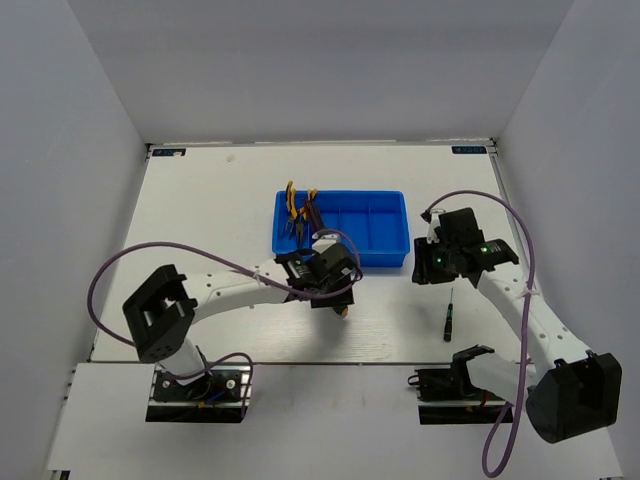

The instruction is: Sort the tools into containers

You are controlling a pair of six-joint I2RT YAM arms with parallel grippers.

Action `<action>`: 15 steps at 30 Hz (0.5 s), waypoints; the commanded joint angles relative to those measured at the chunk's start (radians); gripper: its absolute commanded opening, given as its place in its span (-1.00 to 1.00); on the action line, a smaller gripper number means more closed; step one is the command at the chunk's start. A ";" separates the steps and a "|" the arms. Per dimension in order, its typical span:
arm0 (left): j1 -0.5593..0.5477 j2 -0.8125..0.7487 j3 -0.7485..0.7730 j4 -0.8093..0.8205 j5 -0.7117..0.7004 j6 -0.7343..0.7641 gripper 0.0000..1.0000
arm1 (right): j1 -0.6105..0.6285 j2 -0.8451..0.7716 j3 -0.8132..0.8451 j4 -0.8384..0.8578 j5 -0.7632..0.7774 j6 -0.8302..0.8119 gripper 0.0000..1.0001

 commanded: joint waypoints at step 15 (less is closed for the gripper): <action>-0.055 0.198 0.153 -0.169 -0.113 -0.206 0.25 | -0.073 -0.100 -0.068 0.076 -0.116 0.038 -0.15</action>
